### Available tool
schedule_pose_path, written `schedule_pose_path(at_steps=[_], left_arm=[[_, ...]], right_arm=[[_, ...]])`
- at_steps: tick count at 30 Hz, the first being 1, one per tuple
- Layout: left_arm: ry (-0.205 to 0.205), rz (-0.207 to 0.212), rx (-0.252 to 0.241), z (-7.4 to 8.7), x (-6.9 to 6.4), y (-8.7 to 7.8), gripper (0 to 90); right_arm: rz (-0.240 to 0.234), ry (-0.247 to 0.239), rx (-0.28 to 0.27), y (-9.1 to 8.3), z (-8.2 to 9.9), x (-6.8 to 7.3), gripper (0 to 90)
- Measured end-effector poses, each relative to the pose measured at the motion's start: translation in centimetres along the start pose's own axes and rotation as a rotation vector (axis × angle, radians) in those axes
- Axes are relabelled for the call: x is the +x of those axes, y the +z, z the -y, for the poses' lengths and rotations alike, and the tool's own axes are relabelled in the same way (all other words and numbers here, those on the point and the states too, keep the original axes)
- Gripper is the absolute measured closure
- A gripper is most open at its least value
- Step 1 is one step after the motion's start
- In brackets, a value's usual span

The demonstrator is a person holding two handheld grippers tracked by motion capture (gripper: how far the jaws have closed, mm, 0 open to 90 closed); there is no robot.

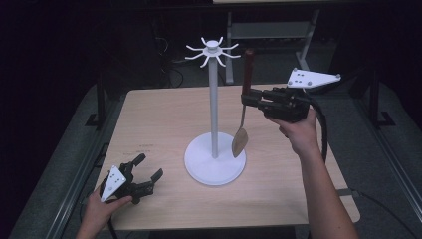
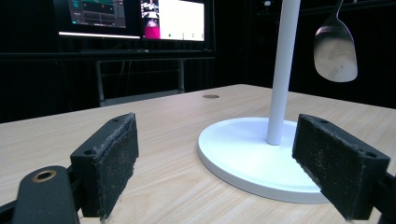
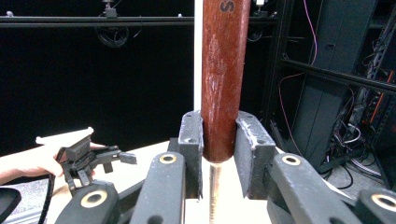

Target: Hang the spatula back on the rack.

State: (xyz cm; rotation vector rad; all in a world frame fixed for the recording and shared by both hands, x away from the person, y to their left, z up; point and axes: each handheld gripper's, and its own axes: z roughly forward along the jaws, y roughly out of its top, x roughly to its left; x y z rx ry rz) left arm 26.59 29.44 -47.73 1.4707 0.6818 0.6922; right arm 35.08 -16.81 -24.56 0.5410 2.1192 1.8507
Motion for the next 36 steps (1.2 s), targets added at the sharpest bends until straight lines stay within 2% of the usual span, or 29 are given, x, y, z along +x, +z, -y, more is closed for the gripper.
schedule_pose_path(at_steps=[26,36], left_arm=[[-0.002,0.001,0.001,0.0,0.0,0.0,13.7],[0.003,0.001,0.001,0.0,0.0,0.0,13.7]], right_arm=[[-0.032,-0.001,0.031,3.3,-0.7,-0.2,73.1],[-0.049,0.005,0.021,3.6,-0.6,-0.3,71.6]])
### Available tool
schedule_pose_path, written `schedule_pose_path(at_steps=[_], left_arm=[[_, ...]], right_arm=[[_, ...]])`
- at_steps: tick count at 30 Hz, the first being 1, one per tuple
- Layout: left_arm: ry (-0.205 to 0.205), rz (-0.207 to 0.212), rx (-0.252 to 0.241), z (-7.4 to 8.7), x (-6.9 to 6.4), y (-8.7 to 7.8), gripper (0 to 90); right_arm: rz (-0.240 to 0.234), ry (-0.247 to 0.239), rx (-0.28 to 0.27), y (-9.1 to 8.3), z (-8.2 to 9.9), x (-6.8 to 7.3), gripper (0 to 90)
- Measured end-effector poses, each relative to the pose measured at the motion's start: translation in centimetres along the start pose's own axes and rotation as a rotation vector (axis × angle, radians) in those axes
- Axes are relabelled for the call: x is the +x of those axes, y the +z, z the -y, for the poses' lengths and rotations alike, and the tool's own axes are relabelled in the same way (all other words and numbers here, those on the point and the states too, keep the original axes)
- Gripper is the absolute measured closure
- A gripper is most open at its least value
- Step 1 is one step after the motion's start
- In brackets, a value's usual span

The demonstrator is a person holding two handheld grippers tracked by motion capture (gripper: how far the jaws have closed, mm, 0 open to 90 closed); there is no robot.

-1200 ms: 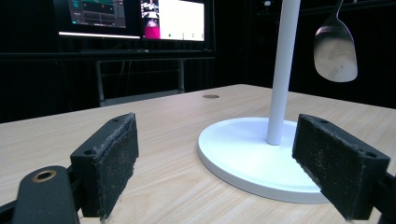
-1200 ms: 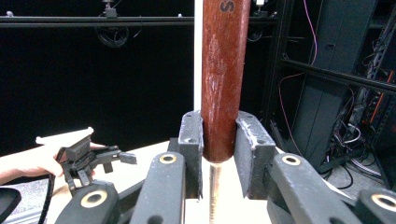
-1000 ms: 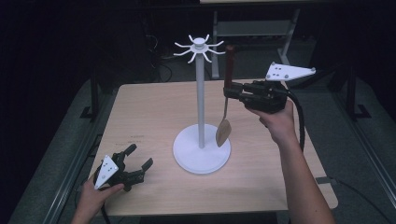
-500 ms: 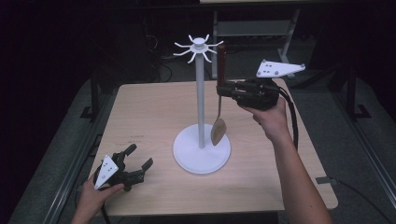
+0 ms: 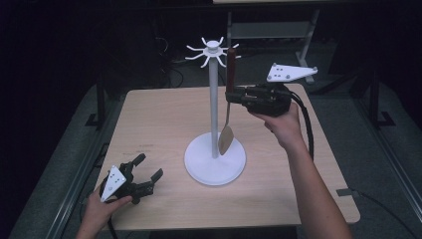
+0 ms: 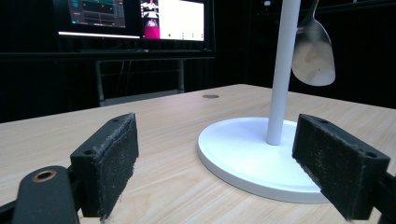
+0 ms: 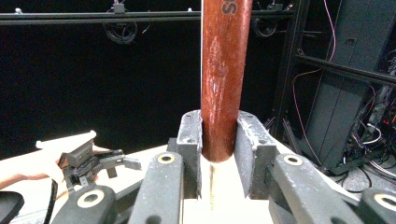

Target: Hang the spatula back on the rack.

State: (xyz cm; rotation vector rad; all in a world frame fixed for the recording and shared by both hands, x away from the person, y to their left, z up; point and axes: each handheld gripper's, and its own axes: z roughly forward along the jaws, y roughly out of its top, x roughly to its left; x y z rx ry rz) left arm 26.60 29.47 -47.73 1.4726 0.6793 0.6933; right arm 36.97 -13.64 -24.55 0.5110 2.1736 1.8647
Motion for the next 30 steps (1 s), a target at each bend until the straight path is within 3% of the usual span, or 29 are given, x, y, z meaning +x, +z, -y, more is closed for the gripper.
schedule_pose_path(at_steps=[16,30], left_arm=[[-0.001,0.000,-0.001,0.0,0.0,0.0,13.8],[0.001,0.000,0.001,0.0,0.0,0.0,13.8]], right_arm=[[0.055,0.034,0.020,-2.4,2.0,-0.1,51.4],[0.135,0.094,0.124,-4.5,5.9,-1.1,45.6]])
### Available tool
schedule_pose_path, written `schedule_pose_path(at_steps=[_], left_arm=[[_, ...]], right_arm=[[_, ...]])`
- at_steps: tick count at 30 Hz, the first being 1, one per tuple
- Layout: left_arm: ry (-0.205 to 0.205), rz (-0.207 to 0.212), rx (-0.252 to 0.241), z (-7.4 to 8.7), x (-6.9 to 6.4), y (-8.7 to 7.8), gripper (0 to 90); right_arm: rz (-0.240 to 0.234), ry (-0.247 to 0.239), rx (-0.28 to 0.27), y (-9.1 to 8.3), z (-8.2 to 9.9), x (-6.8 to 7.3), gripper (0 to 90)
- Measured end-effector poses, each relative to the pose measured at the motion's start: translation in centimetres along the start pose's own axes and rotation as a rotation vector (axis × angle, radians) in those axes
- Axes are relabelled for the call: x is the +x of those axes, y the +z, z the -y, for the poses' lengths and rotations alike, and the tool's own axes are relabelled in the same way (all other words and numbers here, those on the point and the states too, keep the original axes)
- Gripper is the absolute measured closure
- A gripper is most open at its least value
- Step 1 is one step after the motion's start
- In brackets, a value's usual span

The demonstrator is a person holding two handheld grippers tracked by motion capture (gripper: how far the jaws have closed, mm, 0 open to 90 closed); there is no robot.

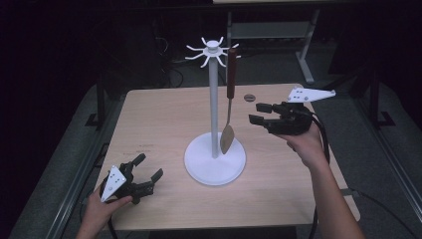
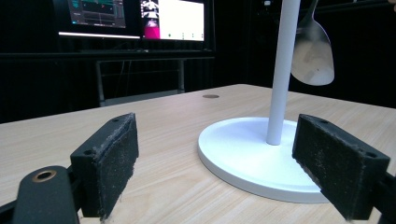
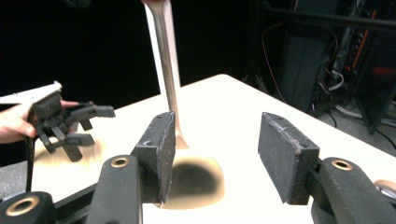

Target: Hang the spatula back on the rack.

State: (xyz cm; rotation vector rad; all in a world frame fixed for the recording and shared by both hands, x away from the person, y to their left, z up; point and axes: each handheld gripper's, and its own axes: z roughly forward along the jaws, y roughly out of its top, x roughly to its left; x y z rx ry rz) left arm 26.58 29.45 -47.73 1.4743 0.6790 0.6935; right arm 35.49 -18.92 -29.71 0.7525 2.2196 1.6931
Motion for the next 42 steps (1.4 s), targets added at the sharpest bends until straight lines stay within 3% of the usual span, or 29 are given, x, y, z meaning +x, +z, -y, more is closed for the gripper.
schedule_pose_path(at_steps=[17,18,31,42], left_arm=[[-0.003,-0.001,0.003,0.0,0.0,0.0,13.7],[-0.002,-0.001,0.003,0.0,0.0,0.0,13.8],[-0.002,-0.001,0.001,0.0,0.0,0.0,13.7],[0.000,-0.001,0.001,0.0,0.0,0.0,13.7]], right_arm=[[0.073,0.035,0.123,-0.6,3.9,-1.2,37.9],[0.083,0.042,0.154,-0.6,4.2,-1.3,35.6],[0.131,0.058,0.215,-1.3,6.8,-1.7,34.0],[0.193,0.078,0.266,-2.1,9.3,-1.9,25.8]])
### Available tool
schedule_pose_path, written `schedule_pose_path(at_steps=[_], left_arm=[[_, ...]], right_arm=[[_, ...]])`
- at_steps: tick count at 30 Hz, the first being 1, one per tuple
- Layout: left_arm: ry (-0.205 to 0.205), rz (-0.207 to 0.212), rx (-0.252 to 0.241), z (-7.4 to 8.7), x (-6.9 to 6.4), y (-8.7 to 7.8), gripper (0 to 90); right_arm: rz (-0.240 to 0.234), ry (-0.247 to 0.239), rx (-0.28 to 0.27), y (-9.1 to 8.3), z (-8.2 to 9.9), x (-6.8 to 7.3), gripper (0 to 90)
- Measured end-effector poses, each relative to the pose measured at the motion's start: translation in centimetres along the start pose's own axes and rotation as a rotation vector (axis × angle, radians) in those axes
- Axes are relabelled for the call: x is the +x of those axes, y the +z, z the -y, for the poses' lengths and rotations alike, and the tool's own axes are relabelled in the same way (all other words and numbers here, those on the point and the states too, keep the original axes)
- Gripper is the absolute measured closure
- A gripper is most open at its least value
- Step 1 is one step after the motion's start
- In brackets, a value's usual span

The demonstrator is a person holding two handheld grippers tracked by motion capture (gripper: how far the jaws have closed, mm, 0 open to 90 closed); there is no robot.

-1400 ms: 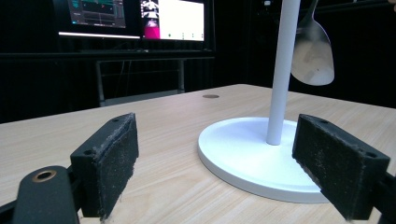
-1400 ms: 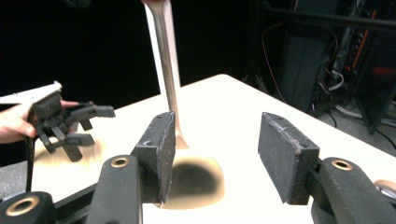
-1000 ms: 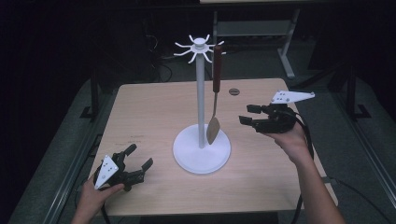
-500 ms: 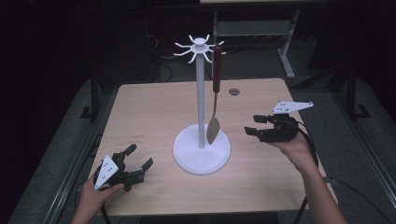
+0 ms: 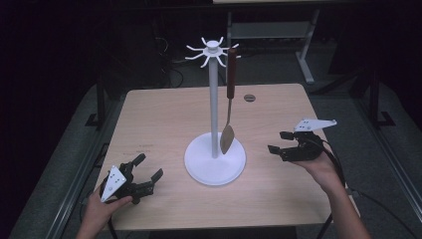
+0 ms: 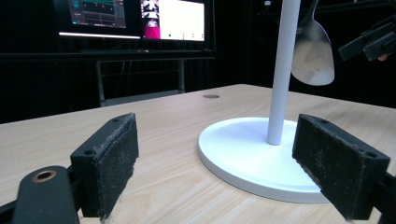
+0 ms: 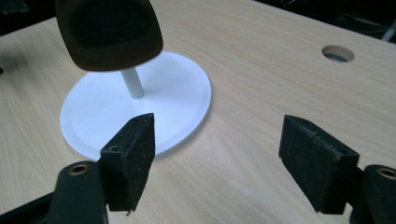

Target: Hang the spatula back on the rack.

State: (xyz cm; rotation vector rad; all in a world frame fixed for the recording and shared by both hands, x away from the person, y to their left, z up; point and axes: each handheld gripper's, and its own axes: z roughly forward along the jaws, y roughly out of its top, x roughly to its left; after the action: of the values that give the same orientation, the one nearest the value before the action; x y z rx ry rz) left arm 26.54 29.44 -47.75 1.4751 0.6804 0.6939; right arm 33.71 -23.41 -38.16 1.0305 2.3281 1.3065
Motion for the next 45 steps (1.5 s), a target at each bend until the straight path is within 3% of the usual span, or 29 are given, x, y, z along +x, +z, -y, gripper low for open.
schedule_pose_path(at_steps=[19,29,45], left_arm=[[0.002,0.000,-0.001,0.0,0.0,0.0,13.8],[0.002,0.001,-0.002,0.0,0.0,0.0,13.8],[-0.005,0.002,-0.001,0.0,-0.1,0.0,13.7]], right_arm=[[0.050,0.049,0.090,-0.4,3.5,-0.6,15.8],[0.072,0.057,0.091,-0.7,5.1,-1.0,15.1],[0.061,0.085,0.088,-0.3,7.7,-1.5,14.3]])
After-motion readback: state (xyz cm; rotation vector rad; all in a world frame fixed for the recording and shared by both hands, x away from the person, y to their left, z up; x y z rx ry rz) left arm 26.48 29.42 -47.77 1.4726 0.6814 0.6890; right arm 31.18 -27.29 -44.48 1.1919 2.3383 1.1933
